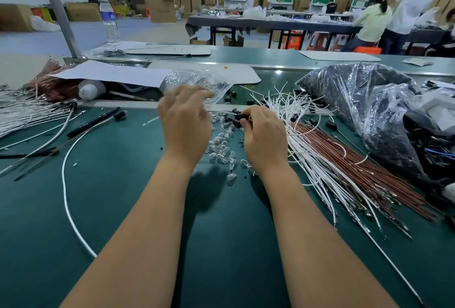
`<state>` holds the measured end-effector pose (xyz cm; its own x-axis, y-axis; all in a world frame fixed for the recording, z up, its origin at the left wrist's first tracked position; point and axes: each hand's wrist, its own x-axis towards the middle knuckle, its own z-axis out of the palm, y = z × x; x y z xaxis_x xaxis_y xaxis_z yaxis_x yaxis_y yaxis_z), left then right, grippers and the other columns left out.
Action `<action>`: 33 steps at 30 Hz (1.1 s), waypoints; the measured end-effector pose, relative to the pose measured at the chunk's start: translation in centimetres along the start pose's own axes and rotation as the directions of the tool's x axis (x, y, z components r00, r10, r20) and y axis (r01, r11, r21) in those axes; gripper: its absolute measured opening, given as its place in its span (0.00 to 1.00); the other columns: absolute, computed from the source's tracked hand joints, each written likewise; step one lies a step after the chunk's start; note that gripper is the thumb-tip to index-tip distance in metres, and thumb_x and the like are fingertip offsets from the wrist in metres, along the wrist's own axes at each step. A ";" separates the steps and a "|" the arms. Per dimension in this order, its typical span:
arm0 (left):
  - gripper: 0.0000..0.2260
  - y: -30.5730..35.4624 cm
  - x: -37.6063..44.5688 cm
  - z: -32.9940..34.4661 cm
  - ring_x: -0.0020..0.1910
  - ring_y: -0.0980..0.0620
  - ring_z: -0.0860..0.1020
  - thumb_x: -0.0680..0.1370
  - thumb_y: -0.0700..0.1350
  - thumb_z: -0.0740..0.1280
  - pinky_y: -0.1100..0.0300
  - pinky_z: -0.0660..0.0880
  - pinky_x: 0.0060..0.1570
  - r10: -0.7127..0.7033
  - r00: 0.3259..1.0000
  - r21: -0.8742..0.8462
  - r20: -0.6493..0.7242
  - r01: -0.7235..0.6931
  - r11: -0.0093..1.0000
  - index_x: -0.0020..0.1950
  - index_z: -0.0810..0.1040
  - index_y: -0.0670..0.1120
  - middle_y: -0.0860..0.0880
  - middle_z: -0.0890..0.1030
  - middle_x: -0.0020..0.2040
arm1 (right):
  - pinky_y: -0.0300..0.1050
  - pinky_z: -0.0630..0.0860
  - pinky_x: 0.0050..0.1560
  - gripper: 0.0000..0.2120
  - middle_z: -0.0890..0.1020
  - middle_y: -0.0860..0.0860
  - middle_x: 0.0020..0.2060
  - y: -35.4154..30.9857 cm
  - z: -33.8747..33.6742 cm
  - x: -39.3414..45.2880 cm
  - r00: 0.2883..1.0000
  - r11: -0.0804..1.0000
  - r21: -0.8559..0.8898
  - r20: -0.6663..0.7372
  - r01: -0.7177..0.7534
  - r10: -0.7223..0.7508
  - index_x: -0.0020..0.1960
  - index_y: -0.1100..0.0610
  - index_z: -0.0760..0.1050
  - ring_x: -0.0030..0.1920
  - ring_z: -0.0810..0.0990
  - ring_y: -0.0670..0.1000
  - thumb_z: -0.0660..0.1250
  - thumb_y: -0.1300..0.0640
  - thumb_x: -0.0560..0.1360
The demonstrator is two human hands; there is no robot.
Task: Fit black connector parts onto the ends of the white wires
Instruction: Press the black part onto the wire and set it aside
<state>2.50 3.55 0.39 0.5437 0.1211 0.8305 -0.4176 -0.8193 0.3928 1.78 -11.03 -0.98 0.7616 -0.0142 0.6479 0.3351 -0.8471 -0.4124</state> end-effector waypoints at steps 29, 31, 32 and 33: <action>0.12 -1.7 -0.3 0.2 0.60 0.44 0.73 0.78 0.38 0.64 0.53 0.61 0.62 -0.082 0.988 0.104 0.134 0.069 0.992 0.58 0.82 0.49 0.49 0.82 0.57 | 0.41 0.62 0.47 0.06 0.81 0.51 0.45 -0.6 -0.3 -0.1 1.000 0.999 -0.038 0.015 0.022 -0.021 0.54 0.58 0.75 0.44 0.75 0.50 0.61 0.59 0.80; 0.10 -0.3 -0.4 0.8 0.55 0.44 0.77 0.78 0.38 0.65 0.52 0.67 0.58 0.109 0.969 -0.042 0.221 -0.102 0.994 0.56 0.83 0.45 0.46 0.83 0.53 | 0.44 0.66 0.49 0.07 0.81 0.53 0.48 -1.1 -0.2 -0.2 0.997 0.999 0.018 0.061 0.040 -0.041 0.54 0.59 0.75 0.47 0.76 0.53 0.60 0.60 0.80; 0.10 0.3 -0.5 0.9 0.52 0.43 0.78 0.77 0.36 0.65 0.53 0.71 0.54 0.148 0.955 -0.119 0.256 -0.121 0.985 0.55 0.83 0.44 0.45 0.83 0.51 | 0.47 0.68 0.51 0.07 0.81 0.54 0.48 -1.2 -0.1 -0.2 0.996 0.999 0.038 0.083 0.037 -0.040 0.55 0.60 0.74 0.48 0.76 0.55 0.60 0.60 0.80; 0.11 0.5 -0.6 1.0 0.49 0.43 0.78 0.77 0.35 0.65 0.55 0.72 0.50 0.152 0.948 -0.179 0.279 -0.105 0.978 0.55 0.83 0.43 0.44 0.83 0.49 | 0.49 0.70 0.52 0.07 0.80 0.55 0.49 -1.3 -0.2 -0.2 0.994 0.999 0.044 0.101 0.032 -0.037 0.55 0.60 0.74 0.49 0.76 0.56 0.60 0.60 0.80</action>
<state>2.69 2.53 -0.27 0.6549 -0.1664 0.7372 -0.5955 -0.7141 0.3679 1.11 -10.03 -0.49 0.8008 0.0704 0.5947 0.3836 -0.8229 -0.4191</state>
